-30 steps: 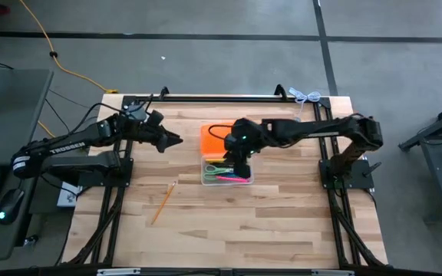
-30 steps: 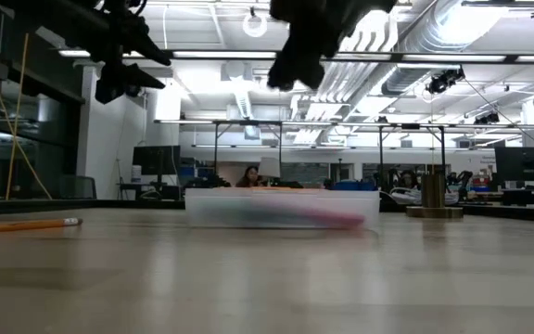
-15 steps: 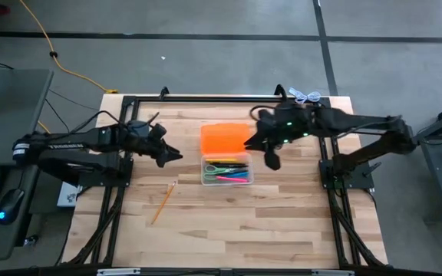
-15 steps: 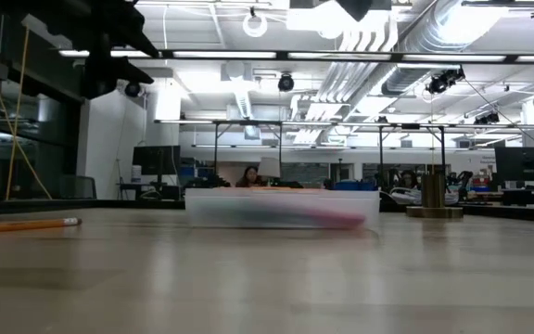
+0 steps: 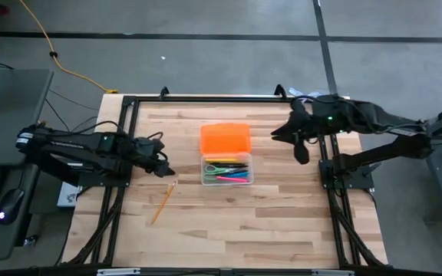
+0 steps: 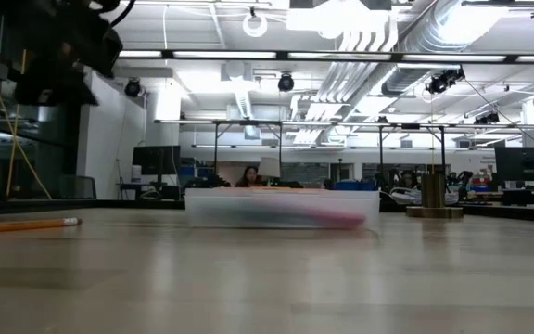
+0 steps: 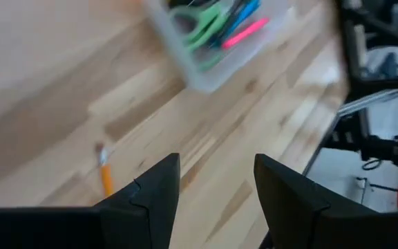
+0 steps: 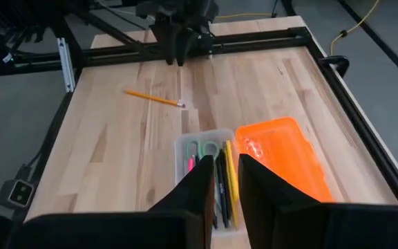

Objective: Pick & place school supplies into a supply box
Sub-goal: Put the orange pencil into the orange supply box

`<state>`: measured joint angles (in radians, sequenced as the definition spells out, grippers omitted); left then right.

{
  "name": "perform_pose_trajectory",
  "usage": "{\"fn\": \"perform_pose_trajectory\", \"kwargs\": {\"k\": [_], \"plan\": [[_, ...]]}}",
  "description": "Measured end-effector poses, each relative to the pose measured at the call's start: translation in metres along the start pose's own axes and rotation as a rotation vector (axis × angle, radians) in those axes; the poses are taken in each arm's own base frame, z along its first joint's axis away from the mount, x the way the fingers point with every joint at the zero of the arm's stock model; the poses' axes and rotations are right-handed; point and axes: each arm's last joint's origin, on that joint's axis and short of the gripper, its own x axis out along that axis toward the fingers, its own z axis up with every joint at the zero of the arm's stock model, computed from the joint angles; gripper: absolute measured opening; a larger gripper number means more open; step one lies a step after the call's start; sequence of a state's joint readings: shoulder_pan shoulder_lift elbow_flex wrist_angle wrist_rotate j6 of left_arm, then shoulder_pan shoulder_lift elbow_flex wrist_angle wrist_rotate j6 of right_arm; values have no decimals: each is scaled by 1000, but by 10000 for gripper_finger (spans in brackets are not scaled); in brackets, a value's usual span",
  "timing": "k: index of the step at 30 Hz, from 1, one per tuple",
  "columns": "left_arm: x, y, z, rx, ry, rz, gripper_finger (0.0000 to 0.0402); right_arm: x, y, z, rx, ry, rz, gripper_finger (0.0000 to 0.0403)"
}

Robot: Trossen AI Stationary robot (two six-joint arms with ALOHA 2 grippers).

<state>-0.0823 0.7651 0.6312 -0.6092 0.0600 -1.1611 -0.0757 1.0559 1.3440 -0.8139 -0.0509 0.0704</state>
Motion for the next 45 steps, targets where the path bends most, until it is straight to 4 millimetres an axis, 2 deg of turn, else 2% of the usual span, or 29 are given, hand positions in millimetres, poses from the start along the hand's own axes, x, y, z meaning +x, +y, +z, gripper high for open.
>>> {"fn": "perform_pose_trajectory", "kwargs": {"k": [9, 15, 20, 27, 40, 45], "plan": [[19, 4, -15, -148, 130, 160, 216, -41, 0, -7, -1, -88, -60, 37], [36, 3, -23, -254, 228, 237, 216, -59, -1, -11, 8, -128, -93, 42], [51, 7, -30, -335, 323, 339, 216, -63, -1, -15, 8, -111, -97, 39], [69, 9, -34, -354, 354, 435, 216, -67, -1, -20, -25, -78, -102, 45], [85, 8, -36, -324, 347, 477, 216, -99, -1, -38, 13, -117, -107, 41], [85, 8, -35, -319, 328, 481, 216, -86, -3, -63, 16, -174, -102, 43]]}}
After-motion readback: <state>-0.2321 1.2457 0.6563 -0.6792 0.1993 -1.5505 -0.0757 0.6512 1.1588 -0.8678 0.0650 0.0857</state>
